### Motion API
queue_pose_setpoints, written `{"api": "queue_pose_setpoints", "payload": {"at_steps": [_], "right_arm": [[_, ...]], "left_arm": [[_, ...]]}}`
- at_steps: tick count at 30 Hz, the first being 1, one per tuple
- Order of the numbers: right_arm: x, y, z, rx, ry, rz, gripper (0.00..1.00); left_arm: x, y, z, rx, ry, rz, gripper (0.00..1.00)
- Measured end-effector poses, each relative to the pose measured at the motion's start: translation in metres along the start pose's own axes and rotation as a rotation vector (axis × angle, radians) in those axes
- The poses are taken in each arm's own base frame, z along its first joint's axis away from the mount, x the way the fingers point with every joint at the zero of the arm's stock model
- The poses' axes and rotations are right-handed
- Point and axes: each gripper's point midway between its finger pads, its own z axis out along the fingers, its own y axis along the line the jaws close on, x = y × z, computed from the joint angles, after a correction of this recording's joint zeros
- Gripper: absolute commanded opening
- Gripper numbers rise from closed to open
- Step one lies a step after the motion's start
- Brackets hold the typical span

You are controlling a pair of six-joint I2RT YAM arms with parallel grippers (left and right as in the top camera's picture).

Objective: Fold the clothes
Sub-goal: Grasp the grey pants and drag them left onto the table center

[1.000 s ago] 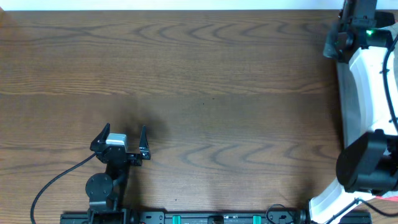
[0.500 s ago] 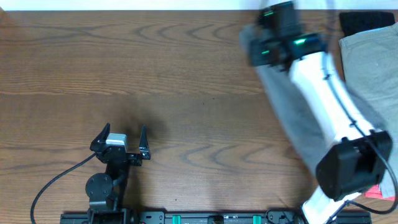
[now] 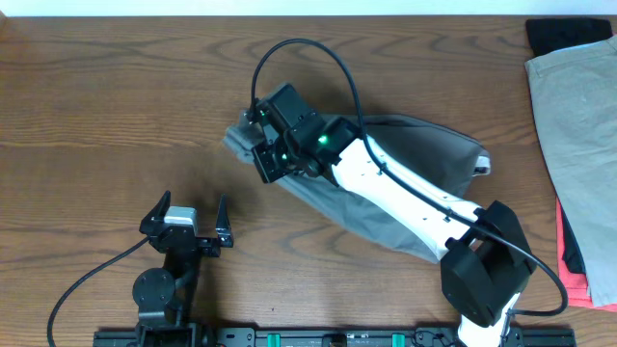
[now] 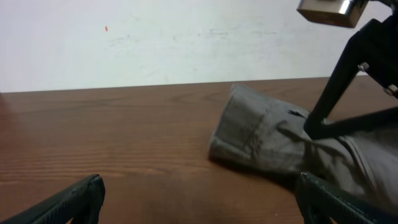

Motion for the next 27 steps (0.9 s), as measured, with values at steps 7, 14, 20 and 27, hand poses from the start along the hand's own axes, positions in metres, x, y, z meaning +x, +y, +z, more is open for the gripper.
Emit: {"api": "queue_pose_setpoints", "payload": {"at_steps": [7,14,20,27], "right_arm": [[0.005,-0.003,-0.028,-0.035,0.033,0.033,0.99],[-0.003,-0.057,-0.108,0.052,-0.024,0.14,0.99],[0.018,-0.141,-0.186,0.227,-0.045,0.346,0.99],[0.081,-0.208,-0.225,0.433,0.103,0.532,0.99]], "left_arm": [[0.0,0.0,0.0,0.0,0.0,0.0,0.98],[0.0,0.0,0.0,0.0,0.0,0.0,0.98],[0.0,0.0,0.0,0.0,0.0,0.0,0.98],[0.0,0.0,0.0,0.0,0.0,0.0,0.98]]}}
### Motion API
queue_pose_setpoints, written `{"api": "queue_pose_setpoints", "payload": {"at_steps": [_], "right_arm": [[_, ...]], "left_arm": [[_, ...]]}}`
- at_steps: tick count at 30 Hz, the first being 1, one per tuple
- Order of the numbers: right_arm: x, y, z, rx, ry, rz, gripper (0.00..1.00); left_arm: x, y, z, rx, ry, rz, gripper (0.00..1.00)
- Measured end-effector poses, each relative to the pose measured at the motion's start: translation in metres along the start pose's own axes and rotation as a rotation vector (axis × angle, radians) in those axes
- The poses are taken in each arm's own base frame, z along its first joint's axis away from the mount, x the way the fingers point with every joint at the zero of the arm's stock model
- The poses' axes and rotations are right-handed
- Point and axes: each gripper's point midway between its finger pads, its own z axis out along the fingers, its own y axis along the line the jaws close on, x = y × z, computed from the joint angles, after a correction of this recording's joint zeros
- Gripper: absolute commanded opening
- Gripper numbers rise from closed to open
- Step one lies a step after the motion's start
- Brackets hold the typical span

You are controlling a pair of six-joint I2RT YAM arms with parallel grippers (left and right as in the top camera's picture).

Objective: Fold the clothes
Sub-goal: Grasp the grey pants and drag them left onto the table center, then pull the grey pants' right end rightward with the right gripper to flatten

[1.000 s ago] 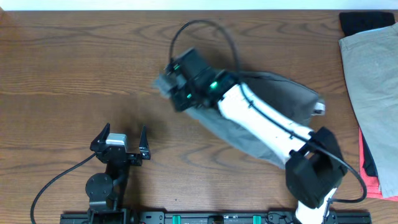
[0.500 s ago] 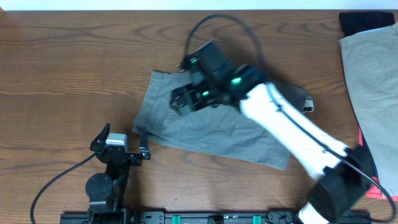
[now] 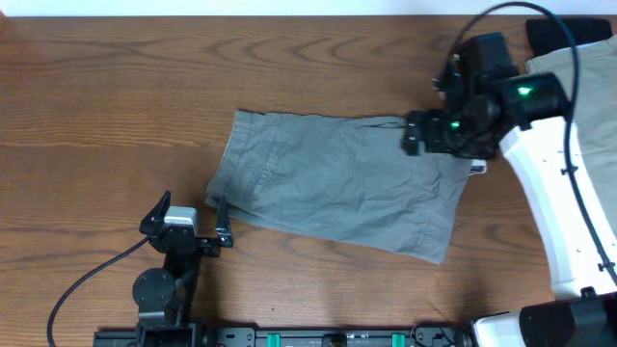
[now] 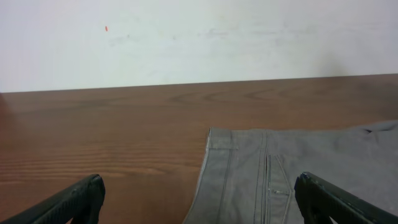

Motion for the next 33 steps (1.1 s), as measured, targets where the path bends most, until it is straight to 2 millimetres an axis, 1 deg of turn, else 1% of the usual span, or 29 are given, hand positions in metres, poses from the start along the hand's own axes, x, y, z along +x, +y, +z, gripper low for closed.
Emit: {"api": "queue_pose_setpoints", "payload": {"at_steps": [2,3,5,7,11,14,19,24,27,33], "right_arm": [[0.003,-0.022,0.008,0.049,0.021,0.047,0.99],[0.006,-0.03,0.014,0.065,0.034,0.063,0.99],[0.016,-0.048,0.031,0.099,0.069,0.1,0.99],[0.025,-0.059,0.049,0.117,0.095,0.119,0.99],[0.048,-0.069,0.088,0.13,0.145,0.14,0.99],[0.059,-0.072,0.114,0.114,0.15,0.146,0.99],[0.074,-0.076,0.143,0.101,0.146,0.168,0.99],[0.086,-0.085,0.161,0.128,0.132,0.2,0.99],[0.089,-0.091,0.165,0.152,0.124,0.217,0.96],[0.079,-0.107,0.171,0.172,0.056,0.27,0.85]], "left_arm": [[0.0,0.0,0.0,0.0,0.0,0.0,0.98],[0.0,0.0,0.0,0.0,0.0,0.0,0.98],[0.0,0.0,0.0,0.0,0.0,0.0,0.98],[0.0,0.0,0.0,0.0,0.0,0.0,0.98],[0.0,0.0,0.0,0.0,0.0,0.0,0.98],[0.0,0.0,0.0,0.0,0.0,0.0,0.98],[0.0,0.0,0.0,0.0,0.0,0.0,0.98],[0.0,0.0,0.0,0.0,0.0,0.0,0.98],[0.0,0.0,0.0,0.0,0.0,0.0,0.98],[0.0,0.0,0.0,0.0,0.0,0.0,0.98]]}}
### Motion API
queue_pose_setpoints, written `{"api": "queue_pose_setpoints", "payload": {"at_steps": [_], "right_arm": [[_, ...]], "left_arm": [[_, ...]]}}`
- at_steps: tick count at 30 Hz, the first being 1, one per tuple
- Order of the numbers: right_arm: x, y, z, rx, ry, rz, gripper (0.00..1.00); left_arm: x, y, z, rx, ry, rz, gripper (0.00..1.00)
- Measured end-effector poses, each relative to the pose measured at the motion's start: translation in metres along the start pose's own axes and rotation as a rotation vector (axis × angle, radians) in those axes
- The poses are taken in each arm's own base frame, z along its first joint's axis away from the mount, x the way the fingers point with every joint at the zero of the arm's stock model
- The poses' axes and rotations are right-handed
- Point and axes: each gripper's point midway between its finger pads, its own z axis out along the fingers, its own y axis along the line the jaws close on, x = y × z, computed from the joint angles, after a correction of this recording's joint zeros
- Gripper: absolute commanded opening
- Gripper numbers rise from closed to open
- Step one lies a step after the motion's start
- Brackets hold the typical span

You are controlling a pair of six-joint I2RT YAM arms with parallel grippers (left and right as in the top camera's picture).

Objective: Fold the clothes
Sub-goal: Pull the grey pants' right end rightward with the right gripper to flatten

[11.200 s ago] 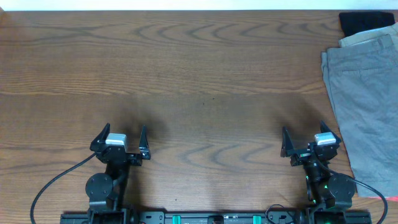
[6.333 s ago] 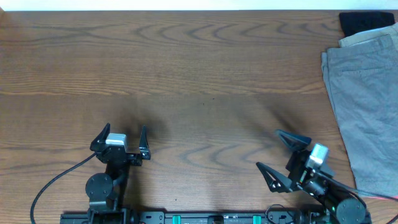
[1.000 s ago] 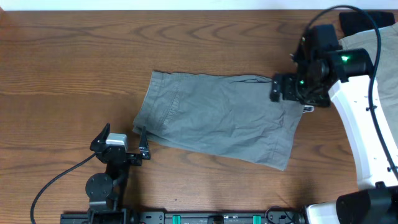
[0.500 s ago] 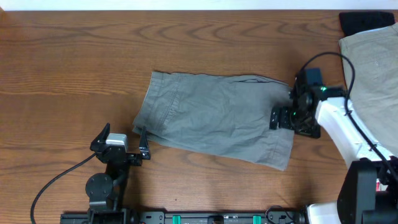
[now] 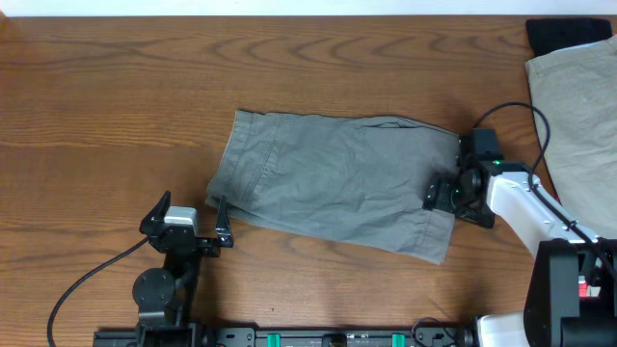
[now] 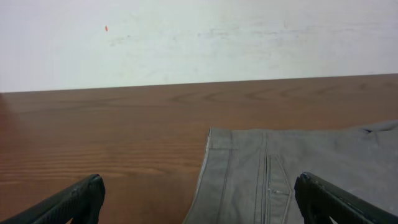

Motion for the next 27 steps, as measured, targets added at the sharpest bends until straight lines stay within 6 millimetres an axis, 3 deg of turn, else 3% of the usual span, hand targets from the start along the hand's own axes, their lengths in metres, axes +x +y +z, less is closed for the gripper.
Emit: {"api": "queue_pose_setpoints", "payload": {"at_steps": [9,14,18,20,23,27], "right_arm": [[-0.008,0.011,0.001,-0.073,-0.029,0.018,0.49],[-0.012,0.018,0.0,-0.112,-0.042,0.021,0.46],[-0.012,0.019,0.0,-0.115,-0.041,0.021,0.37],[-0.013,0.019,0.0,-0.115,-0.043,0.024,0.38],[-0.013,0.019,0.0,-0.116,-0.043,0.027,0.56],[-0.012,0.019,0.002,-0.117,-0.045,0.028,0.64]], "left_arm": [[0.0,0.0,0.0,0.0,0.0,0.0,0.98],[0.0,0.0,0.0,0.0,0.0,0.0,0.98],[0.0,0.0,0.0,0.0,0.0,0.0,0.98],[0.0,0.0,0.0,0.0,0.0,0.0,0.98],[0.0,0.0,0.0,0.0,0.0,0.0,0.98],[0.0,0.0,0.0,0.0,0.0,0.0,0.98]]}}
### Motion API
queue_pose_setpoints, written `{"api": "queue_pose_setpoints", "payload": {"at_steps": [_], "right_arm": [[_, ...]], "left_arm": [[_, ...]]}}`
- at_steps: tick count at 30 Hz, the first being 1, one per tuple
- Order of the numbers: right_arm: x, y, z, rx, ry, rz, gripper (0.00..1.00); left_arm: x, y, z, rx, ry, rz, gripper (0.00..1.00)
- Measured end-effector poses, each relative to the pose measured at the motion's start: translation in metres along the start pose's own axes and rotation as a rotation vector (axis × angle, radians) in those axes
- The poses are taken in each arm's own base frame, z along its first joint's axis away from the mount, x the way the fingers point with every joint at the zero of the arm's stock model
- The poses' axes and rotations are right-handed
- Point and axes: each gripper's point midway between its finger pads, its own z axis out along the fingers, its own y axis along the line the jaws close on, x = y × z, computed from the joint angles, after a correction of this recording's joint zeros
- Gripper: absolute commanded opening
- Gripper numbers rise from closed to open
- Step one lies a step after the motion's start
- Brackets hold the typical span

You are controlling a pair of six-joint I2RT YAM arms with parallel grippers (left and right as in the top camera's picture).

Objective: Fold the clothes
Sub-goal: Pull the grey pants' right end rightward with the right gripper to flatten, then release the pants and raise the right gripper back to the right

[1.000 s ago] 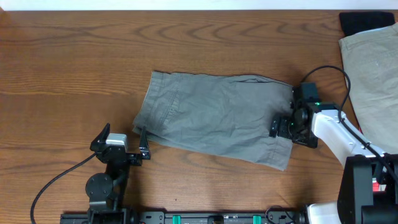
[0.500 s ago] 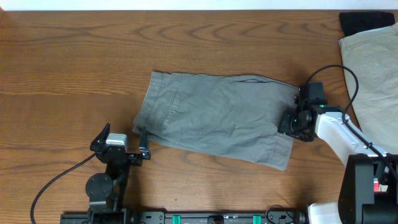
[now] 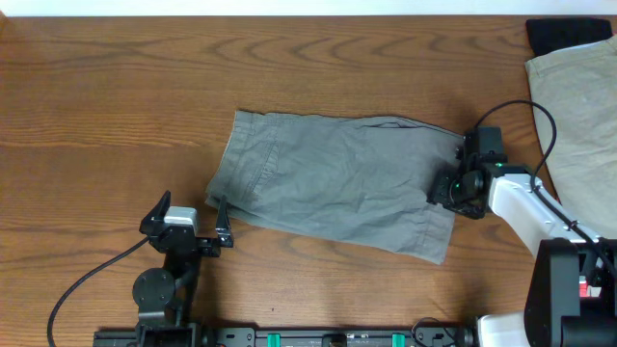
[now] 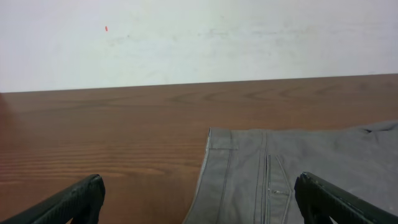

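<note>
The grey shorts [image 3: 337, 178] lie spread flat across the middle of the table, waistband at the left. They also show in the left wrist view, where the waistband end of the shorts [image 4: 280, 174] lies just ahead of the fingers. My right gripper [image 3: 451, 185] sits low at the shorts' right hem, its jaws hidden under the wrist. My left gripper [image 3: 193, 200] rests near the table's front edge, open, with the shorts' lower left corner beside its right finger. The left gripper [image 4: 202, 205] holds nothing between its fingertips [image 4: 78, 199].
A beige garment [image 3: 578, 106] lies at the right edge, with a black one [image 3: 564, 31] behind it and a red one [image 3: 578, 284] partly beneath it. The right arm's cable [image 3: 521, 111] loops above the table. A white wall [image 4: 186, 37] stands behind the table.
My right gripper has shifted a little toward the far side along the shorts' right hem. The shorts and the left gripper have not moved.
First the shorts lay doubled over, with my right gripper on their left end. Then they lay spread flat and the right gripper was up at their far right corner. After that it was low at the right hem, where it stays now.
</note>
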Motion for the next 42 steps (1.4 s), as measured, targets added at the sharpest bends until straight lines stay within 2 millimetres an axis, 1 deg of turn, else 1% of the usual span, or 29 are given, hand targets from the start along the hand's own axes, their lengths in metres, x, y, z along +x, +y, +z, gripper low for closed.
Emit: {"api": "queue_pose_setpoints", "payload": {"at_steps": [2,4,5,7,11,12,15,21,26,29,31,32,33,34,35,36,38,40,41,42], "right_arm": [[0.002,-0.003,0.003,0.01,-0.002,0.004,0.63],[0.0,-0.004,0.003,0.012,-0.019,0.006,0.56],[0.0,-0.005,0.003,0.013,-0.024,0.009,0.51],[0.0,-0.007,0.004,0.025,-0.035,0.01,0.39],[-0.002,-0.008,0.005,0.026,-0.049,0.019,0.05],[-0.003,-0.007,0.005,0.019,-0.051,0.019,0.01],[-0.006,-0.004,0.005,0.002,-0.065,0.024,0.01],[-0.023,-0.002,0.006,-0.017,-0.128,0.019,0.01],[-0.04,-0.008,0.001,-0.011,-0.173,0.01,0.01],[-0.055,-0.015,-0.006,0.008,-0.211,0.017,0.01],[-0.062,-0.018,-0.009,0.016,-0.225,0.026,0.01],[-0.065,-0.02,-0.011,0.017,-0.231,0.031,0.03],[-0.069,-0.02,-0.014,0.016,-0.238,0.034,0.11],[-0.073,-0.02,-0.017,0.016,-0.248,0.038,0.3],[-0.078,-0.02,-0.02,0.016,-0.258,0.036,0.52],[-0.082,-0.019,-0.023,0.016,-0.268,0.034,0.61],[-0.09,-0.016,-0.031,0.016,-0.282,0.027,0.7],[-0.097,-0.014,-0.039,0.016,-0.287,0.025,0.89],[-0.1,-0.012,-0.043,0.018,-0.288,0.025,0.96],[-0.103,-0.011,-0.048,0.019,-0.288,0.022,0.99]], "left_arm": [[0.0,0.0,0.0,0.0,0.0,0.0,0.98],[0.0,0.0,0.0,0.0,0.0,0.0,0.98],[0.0,0.0,0.0,0.0,0.0,0.0,0.98],[0.0,0.0,0.0,0.0,0.0,0.0,0.98],[0.0,0.0,0.0,0.0,0.0,0.0,0.98],[0.0,0.0,0.0,0.0,0.0,0.0,0.98],[0.0,0.0,0.0,0.0,0.0,0.0,0.98],[0.0,0.0,0.0,0.0,0.0,0.0,0.98],[0.0,0.0,0.0,0.0,0.0,0.0,0.98],[0.0,0.0,0.0,0.0,0.0,0.0,0.98],[0.0,0.0,0.0,0.0,0.0,0.0,0.98],[0.0,0.0,0.0,0.0,0.0,0.0,0.98],[0.0,0.0,0.0,0.0,0.0,0.0,0.98],[0.0,0.0,0.0,0.0,0.0,0.0,0.98],[0.0,0.0,0.0,0.0,0.0,0.0,0.98],[0.0,0.0,0.0,0.0,0.0,0.0,0.98],[0.0,0.0,0.0,0.0,0.0,0.0,0.98],[0.0,0.0,0.0,0.0,0.0,0.0,0.98],[0.0,0.0,0.0,0.0,0.0,0.0,0.98],[0.0,0.0,0.0,0.0,0.0,0.0,0.98]]}}
